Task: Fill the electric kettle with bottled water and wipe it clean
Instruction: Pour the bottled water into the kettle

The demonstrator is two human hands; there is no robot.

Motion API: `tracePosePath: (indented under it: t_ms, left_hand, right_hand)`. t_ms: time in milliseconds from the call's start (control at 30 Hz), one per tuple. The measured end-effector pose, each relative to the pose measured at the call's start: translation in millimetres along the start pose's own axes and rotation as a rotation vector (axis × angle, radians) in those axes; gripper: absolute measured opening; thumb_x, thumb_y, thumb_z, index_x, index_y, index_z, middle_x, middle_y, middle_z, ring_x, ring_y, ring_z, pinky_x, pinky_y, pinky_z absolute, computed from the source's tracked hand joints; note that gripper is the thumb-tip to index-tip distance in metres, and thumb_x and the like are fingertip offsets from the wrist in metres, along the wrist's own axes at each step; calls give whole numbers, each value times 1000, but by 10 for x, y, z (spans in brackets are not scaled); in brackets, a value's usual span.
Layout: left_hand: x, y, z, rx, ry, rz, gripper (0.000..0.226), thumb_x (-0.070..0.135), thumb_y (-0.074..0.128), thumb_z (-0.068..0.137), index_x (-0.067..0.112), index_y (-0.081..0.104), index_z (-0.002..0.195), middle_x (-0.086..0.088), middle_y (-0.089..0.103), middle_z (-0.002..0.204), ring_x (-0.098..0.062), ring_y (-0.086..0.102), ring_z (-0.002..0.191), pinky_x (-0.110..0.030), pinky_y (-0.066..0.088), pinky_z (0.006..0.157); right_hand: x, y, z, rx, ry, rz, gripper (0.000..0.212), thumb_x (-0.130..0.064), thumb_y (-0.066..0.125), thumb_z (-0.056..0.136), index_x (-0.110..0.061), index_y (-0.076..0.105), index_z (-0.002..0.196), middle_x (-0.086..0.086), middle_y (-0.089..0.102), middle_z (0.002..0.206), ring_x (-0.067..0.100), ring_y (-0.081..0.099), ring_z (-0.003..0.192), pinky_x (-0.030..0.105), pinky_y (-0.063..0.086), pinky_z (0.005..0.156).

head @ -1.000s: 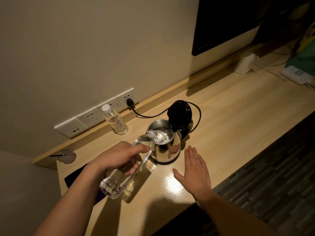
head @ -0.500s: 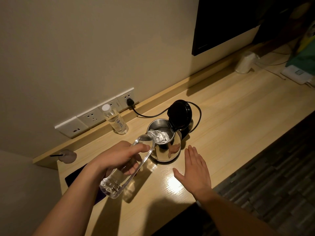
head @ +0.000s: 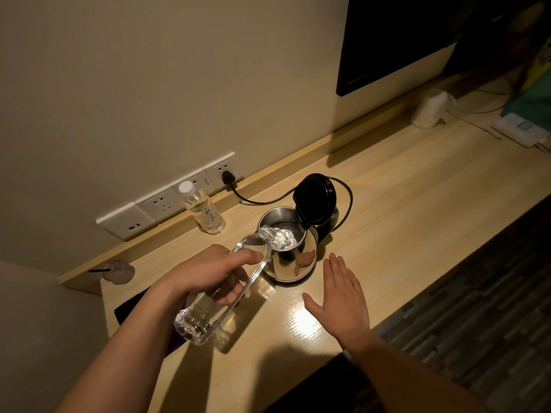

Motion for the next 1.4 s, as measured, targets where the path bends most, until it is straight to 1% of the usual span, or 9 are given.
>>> tracePosePath:
  t_ms: [200, 367, 500, 667, 800, 1033, 1167, 1267, 1400]
  left_hand:
    - [-33, -28, 30, -5, -8, -2, 62, 67, 78, 67, 6, 76, 72, -18, 66, 66, -26, 58, 52, -29, 51, 51]
    - [-44, -33, 49, -2, -14, 4, 63, 68, 79, 66, 6, 76, 71, -18, 65, 64, -27, 58, 53, -31, 50, 53]
    - [-34, -39, 41, 4, -15, 6, 63, 68, 80, 66, 5, 76, 71, -19, 66, 66, -27, 58, 55, -32, 50, 53]
    - [-13, -61, 43, 20, -16, 10, 62, 66, 80, 66, 5, 74, 69, -17, 66, 62, -26, 60, 48, -29, 51, 48]
    - [14, -60, 37, 10, -8, 14, 60, 66, 80, 66, 6, 75, 66, -18, 66, 62, -27, 61, 48, -30, 51, 50]
    - [36, -66, 30, -7, -4, 32, 60, 68, 78, 65, 8, 76, 63, -17, 67, 62, -26, 61, 47, -28, 51, 49]
    - [30, -70, 37, -1, -15, 31, 60, 68, 79, 66, 8, 76, 63, -18, 66, 63, -27, 60, 48, -28, 51, 48]
    - [33, -64, 32, -2, -19, 39, 61, 69, 79, 66, 8, 77, 63, -17, 66, 62, -26, 60, 46, -28, 51, 47]
    - [44, -64, 16, 4, -28, 45, 62, 68, 78, 65, 6, 76, 67, -17, 67, 61, -23, 61, 44, -26, 50, 45]
  right_hand:
    - [4, 15, 6, 1, 1, -9, 100, -80, 27, 93, -12, 16, 165, 7, 5, 175, 18, -4, 161, 39, 9, 128]
    - [18, 39, 8, -3, 9, -2, 100, -81, 28, 92, -13, 16, 165, 6, 5, 174, 18, -3, 161, 39, 10, 128]
    - [16, 38, 10, -6, 5, -8, 100, -81, 27, 92, -13, 16, 165, 6, 5, 174, 18, -3, 160, 38, 8, 127]
    - [10, 34, 11, -1, 4, -6, 100, -81, 28, 92, -12, 17, 165, 7, 6, 174, 19, -2, 161, 39, 10, 128]
    - [18, 53, 13, -3, 5, -10, 100, -81, 28, 93, -12, 16, 165, 7, 5, 175, 18, -3, 161, 39, 10, 128]
    - [27, 64, 16, -1, 9, -19, 100, -81, 28, 93, -12, 17, 165, 7, 6, 174, 18, -3, 160, 39, 9, 127]
    - [29, 71, 18, -7, 13, -17, 100, -81, 27, 93, -13, 16, 165, 6, 4, 174, 18, -4, 160, 39, 8, 127]
    - [30, 70, 16, -3, 11, -11, 100, -81, 28, 93, -12, 17, 165, 6, 5, 174, 17, -4, 160, 39, 10, 128]
    - [24, 52, 13, 4, 7, -9, 100, -80, 28, 93, -12, 17, 165, 6, 7, 174, 18, -2, 161, 40, 13, 128]
Point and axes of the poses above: each hand's wrist, its own z-axis towards the middle knuckle, its own y-axis out of the palm, x = y × z, the point moved 9 cm from there along z, towards the middle knuckle
